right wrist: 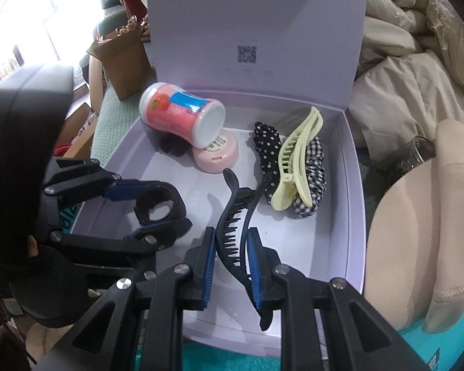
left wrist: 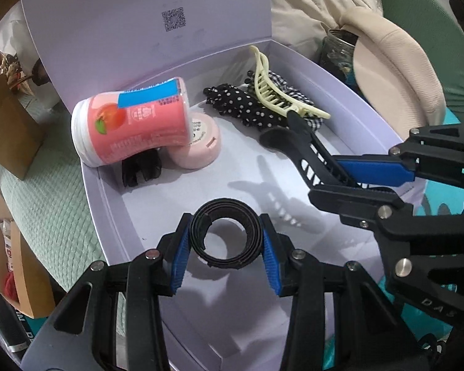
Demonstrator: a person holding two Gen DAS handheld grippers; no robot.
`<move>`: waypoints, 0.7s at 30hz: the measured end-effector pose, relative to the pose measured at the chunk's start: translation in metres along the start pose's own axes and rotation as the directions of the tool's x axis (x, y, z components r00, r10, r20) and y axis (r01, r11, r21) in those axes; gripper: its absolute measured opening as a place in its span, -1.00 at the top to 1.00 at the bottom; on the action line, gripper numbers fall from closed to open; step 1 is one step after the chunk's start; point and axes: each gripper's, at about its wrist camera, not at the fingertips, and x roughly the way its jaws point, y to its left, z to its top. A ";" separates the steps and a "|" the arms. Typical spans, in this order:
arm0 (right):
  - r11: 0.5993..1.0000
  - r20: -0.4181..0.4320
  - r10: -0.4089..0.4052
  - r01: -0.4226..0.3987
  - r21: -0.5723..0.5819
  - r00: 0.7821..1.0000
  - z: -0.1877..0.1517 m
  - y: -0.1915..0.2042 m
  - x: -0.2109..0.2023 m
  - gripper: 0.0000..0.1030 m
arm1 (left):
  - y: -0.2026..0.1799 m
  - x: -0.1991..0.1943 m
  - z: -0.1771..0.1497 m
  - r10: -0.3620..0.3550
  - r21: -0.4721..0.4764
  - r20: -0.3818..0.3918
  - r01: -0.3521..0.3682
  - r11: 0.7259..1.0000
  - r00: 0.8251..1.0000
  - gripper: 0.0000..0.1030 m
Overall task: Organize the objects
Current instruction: 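Lower the hair tie and black claw clip into the white box, then open the left tool releasing the hair tie while the right tool releases the black claw clip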
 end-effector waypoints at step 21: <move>0.999 -0.028 -0.028 0.029 0.022 0.999 0.002 -0.007 0.028 0.63 | -0.003 0.015 0.012 0.087 0.052 -0.007 -0.086 0.995 0.996 0.22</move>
